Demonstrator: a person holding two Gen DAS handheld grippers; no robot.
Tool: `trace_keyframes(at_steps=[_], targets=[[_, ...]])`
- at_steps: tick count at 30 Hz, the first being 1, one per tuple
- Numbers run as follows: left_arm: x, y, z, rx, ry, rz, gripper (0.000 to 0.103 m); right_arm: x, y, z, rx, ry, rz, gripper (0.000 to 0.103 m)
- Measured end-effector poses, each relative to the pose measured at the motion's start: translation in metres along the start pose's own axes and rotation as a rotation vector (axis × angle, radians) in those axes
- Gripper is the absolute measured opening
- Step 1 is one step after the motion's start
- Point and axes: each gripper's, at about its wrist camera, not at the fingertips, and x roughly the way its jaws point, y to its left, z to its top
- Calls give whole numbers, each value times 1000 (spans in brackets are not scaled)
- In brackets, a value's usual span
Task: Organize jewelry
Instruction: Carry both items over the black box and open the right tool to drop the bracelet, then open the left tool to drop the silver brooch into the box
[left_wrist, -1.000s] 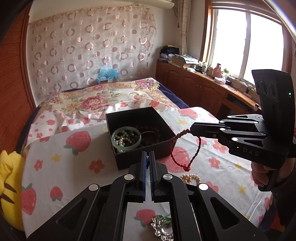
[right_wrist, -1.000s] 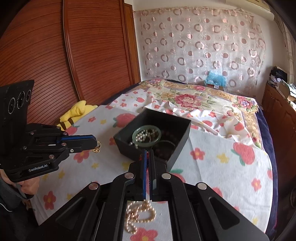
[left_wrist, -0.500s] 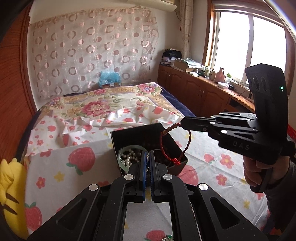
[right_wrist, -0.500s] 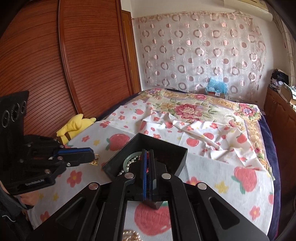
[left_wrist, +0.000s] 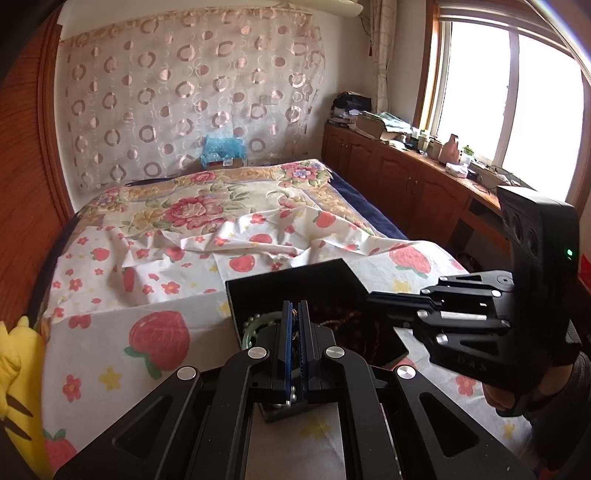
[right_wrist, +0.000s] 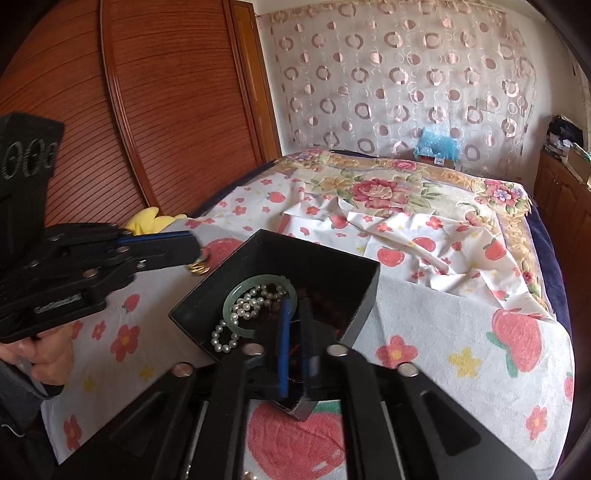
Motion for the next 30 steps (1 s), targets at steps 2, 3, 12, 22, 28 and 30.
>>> trace_keyframes(at_steps=[2, 3, 12, 22, 28, 30], targets=[[6, 0, 3, 1, -1, 1, 2, -1, -2, 0, 11, -4, -4, 20], [10, 0, 6, -2, 4, -4, 2, -2, -3, -1, 12, -4, -9, 20], [24, -6, 8, 16, 36, -33, 2, -14, -11, -6, 28, -12, -36, 20], [25, -14, -20, 6, 103, -84, 2, -16, -9, -16, 32, 2, -45, 20], [20, -12, -23, -11, 103, -73, 4, -19, -6, -18, 23, -1, -46, 20], [14, -11, -25, -12, 94, -63, 5, -22, -4, -21, 20, -3, -52, 20]])
